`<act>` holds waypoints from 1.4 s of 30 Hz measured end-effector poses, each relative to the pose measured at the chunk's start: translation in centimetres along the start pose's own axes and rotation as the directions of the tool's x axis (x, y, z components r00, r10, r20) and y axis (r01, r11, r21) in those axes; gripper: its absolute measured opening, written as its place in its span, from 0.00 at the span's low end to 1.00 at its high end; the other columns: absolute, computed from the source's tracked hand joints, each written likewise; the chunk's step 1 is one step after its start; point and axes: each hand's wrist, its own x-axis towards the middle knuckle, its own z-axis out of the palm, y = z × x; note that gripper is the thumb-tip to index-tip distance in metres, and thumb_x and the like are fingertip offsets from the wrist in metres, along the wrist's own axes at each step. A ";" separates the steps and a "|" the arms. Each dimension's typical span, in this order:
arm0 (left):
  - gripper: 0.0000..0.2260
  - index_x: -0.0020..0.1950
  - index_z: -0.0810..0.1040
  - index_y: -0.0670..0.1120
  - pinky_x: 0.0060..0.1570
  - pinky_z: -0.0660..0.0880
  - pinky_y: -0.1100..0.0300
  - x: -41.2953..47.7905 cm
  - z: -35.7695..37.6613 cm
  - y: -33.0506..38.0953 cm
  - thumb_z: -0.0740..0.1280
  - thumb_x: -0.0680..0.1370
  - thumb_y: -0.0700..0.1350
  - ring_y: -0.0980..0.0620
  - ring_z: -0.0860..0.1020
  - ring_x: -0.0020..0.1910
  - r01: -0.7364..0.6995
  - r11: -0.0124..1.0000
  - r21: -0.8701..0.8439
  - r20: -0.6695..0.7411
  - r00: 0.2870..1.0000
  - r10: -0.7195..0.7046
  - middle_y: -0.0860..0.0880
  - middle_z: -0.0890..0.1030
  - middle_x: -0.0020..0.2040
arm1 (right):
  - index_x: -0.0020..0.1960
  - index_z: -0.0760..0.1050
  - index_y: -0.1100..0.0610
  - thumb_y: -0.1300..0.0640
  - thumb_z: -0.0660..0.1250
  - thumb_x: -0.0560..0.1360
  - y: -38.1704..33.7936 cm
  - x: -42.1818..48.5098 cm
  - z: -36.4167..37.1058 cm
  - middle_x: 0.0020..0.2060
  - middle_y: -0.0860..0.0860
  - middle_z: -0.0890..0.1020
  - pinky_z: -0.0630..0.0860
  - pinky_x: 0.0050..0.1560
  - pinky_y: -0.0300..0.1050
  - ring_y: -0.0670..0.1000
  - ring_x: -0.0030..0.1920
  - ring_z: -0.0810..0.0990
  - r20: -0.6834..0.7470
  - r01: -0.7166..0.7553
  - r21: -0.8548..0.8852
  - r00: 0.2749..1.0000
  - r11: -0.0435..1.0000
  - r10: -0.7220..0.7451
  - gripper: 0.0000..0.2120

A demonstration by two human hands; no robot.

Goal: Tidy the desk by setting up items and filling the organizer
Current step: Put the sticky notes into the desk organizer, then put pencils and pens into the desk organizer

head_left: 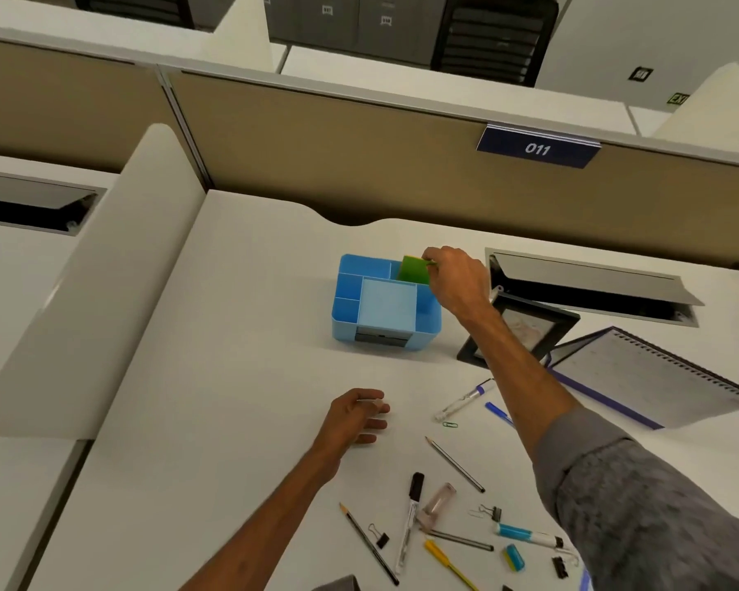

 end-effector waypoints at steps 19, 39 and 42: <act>0.10 0.63 0.81 0.49 0.59 0.82 0.47 -2.2 1.6 -0.8 0.67 0.83 0.45 0.47 0.86 0.54 0.030 0.995 0.096 0.009 0.999 -0.031 0.51 0.88 0.55 | 0.56 0.82 0.52 0.52 0.69 0.80 0.3 -7.7 -1.5 0.54 0.50 0.84 0.79 0.48 0.48 0.51 0.52 0.80 -0.214 -0.041 0.173 0.974 0.984 0.078 0.07; 0.13 0.64 0.76 0.55 0.45 0.84 0.52 -6.2 8.8 -8.1 0.65 0.83 0.39 0.55 0.86 0.38 -0.271 0.839 0.472 -0.060 0.939 0.337 0.54 0.87 0.46 | 0.54 0.81 0.48 0.50 0.70 0.80 8.8 -35.6 3.3 0.49 0.43 0.84 0.71 0.38 0.33 0.41 0.37 0.78 0.183 -0.502 0.376 0.864 0.779 0.469 0.04; 0.15 0.65 0.75 0.57 0.44 0.84 0.54 -6.4 10.1 -8.4 0.65 0.83 0.39 0.57 0.85 0.39 -0.293 0.784 0.548 -0.050 0.924 0.380 0.57 0.86 0.46 | 0.53 0.81 0.48 0.51 0.70 0.80 9.9 -36.9 3.7 0.49 0.44 0.84 0.72 0.38 0.33 0.42 0.38 0.79 0.199 -0.501 0.390 0.865 0.773 0.460 0.03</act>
